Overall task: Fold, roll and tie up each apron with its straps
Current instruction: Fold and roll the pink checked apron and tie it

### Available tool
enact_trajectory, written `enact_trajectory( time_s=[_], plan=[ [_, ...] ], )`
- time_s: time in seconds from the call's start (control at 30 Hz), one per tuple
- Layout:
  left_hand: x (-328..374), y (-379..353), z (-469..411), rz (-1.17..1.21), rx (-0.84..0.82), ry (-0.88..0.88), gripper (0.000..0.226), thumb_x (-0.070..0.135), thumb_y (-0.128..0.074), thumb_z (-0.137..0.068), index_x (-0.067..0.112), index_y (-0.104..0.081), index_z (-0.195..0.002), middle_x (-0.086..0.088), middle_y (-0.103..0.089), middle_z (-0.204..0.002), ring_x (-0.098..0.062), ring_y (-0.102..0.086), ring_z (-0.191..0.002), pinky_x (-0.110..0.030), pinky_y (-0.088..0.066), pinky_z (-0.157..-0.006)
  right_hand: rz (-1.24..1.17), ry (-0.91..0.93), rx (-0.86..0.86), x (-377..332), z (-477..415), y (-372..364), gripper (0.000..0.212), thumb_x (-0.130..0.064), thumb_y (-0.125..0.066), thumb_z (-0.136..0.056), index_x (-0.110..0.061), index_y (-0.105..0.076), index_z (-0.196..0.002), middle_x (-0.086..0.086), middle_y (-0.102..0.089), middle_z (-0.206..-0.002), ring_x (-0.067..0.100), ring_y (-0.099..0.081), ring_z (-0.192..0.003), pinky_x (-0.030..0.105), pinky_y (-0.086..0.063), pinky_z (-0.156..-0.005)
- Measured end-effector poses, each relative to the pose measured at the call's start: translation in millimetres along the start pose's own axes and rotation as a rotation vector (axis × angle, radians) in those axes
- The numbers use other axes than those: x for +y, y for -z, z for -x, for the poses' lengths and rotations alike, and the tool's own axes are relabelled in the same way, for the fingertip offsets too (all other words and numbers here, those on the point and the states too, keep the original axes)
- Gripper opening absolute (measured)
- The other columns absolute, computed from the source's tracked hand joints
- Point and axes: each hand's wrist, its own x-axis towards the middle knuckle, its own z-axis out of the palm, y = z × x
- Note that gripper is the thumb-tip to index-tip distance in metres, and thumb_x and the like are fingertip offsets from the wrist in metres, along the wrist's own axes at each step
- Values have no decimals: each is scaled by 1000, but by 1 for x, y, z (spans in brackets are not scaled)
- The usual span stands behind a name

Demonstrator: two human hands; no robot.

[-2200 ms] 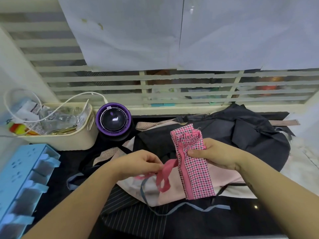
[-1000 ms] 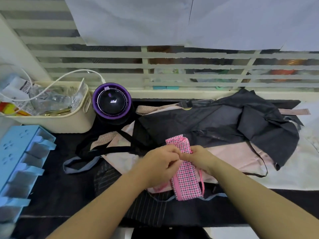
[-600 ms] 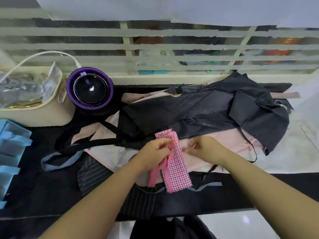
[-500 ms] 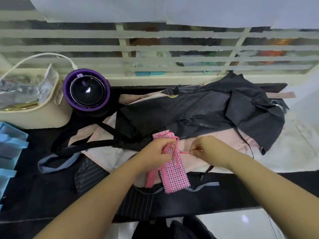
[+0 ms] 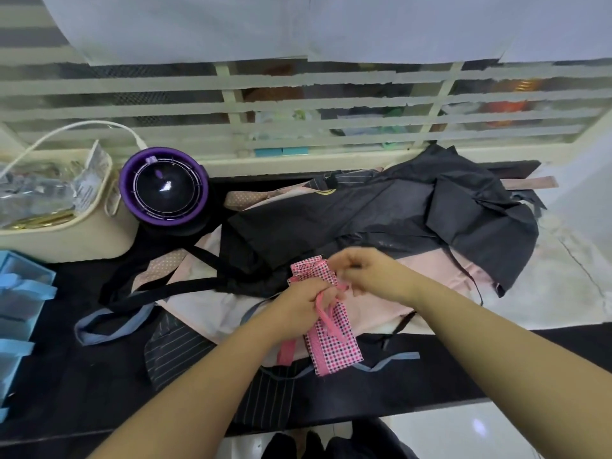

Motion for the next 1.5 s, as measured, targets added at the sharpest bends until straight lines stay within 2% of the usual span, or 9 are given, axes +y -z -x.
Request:
enact_trajectory(
  time_s=[0.2, 0.37, 0.5, 0.7, 0.83, 0.93, 1.07, 1.37, 1.5],
  plan=[
    [1, 3, 1, 169, 28, 60, 32, 25, -37, -104, 12, -65, -99, 5, -64, -84, -7, -59, -77, -22, -49, -75, 97, -20, 67, 15, 3, 2, 7, -19, -71, -85, -14, -71, -91, -1, -73, -82, 8, -66, -75, 20, -51, -74],
    [4, 5, -2, 308, 47, 147, 32, 22, -34, -104, 11, -62, -98, -3, -70, -85, -12, -66, -79, -17, -51, -74, 148, 19, 131, 4, 19, 8, 6, -25, -71, -85, -19, -72, -84, -10, -62, -66, 3, -51, -61, 19, -41, -61],
    [1, 10, -11, 427, 21, 263, 33, 18, -34, -103, 14, -67, -101, 2, -69, -72, -7, -55, -57, -22, -45, -57, 222, 27, 52, 8, 31, -15, 17, -23, -69, -87, -6, -72, -83, 9, -69, -77, 12, -56, -65, 32, -49, -68],
    [5, 8, -19, 625, 4, 397, 41, 19, -30, -106, 7, -64, -85, -7, -70, -80, -7, -63, -57, -17, -52, -63, 417, 90, 22, 29, 27, -58, 15, -7, -57, -84, 2, -67, -77, 17, -66, -77, 30, -55, -68, 35, -45, -70],
    [6, 4, -13, 170, -11, 236, 41, 21, -34, -104, 10, -69, -86, -4, -69, -89, -16, -66, -82, -35, -49, -92, 290, 31, -21, 32, 28, -42, 18, -19, -60, -91, -14, -71, -78, -8, -61, -69, -1, -52, -60, 13, -39, -61],
    [2, -8, 3, -209, 14, 33, 31, 25, -39, -102, 9, -65, -109, 4, -56, -113, -12, -56, -100, -31, -43, -93, 44, 37, 337, 23, 23, -23, 18, -18, -59, -91, -26, -64, -76, -13, -63, -79, -6, -53, -65, 11, -38, -64],
    [-15, -22, 18, -314, -46, -107, 28, 32, -39, -101, 18, -58, -116, 15, -29, -141, -3, -41, -114, -34, -25, -113, -170, -92, 173, 11, 8, -28, 13, -11, -51, -97, -12, -62, -91, 2, -67, -85, -5, -51, -52, 10, -40, -52],
    [-21, -28, 16, -450, 44, -279, 52, 49, -21, -94, 19, -62, -109, 13, -6, -153, -15, -37, -130, -45, -34, -108, 33, -196, 19, 14, -6, -37, 16, -9, -58, -85, -8, -74, -81, 10, -70, -81, 10, -59, -69, 28, -54, -70],
    [-28, -27, 13, -407, 81, -261, 47, 49, -25, -93, 24, -62, -105, 15, -6, -151, -15, -35, -131, -42, -37, -106, -581, -276, 167, 22, -1, -42, 29, -13, -47, -98, -7, -70, -80, 1, -67, -65, 4, -51, -46, 15, -40, -44]
  ],
)
